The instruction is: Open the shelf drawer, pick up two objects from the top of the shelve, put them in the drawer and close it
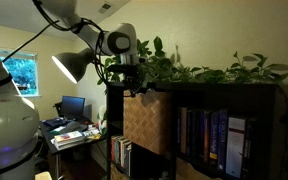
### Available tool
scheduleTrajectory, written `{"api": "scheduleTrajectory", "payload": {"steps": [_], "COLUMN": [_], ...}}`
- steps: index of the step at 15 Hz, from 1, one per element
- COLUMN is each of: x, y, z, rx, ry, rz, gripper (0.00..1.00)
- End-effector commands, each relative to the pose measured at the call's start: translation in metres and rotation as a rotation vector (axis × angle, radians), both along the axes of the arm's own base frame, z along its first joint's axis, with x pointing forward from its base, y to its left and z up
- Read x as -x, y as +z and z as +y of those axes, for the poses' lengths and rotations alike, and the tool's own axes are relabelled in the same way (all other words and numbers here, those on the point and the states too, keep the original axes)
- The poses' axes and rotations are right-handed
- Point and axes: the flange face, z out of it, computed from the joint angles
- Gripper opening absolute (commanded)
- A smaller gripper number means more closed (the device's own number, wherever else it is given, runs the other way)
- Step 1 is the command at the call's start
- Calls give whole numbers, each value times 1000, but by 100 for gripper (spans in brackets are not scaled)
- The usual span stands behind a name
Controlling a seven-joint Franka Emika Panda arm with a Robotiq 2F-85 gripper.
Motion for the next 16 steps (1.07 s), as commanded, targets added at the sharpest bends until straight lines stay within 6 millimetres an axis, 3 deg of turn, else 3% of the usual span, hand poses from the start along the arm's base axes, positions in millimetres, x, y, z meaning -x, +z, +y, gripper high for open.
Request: {"api": "scheduleTrajectory", "payload": {"steps": [1, 7, 16], "x": [2, -13, -38], "y": [-15, -27, -29], "z": [-8, -23, -6], "rx": [19, 68, 70], "ry": [-55, -113, -85], "rz": [-69, -182, -254], "gripper": [5, 5, 6]}}
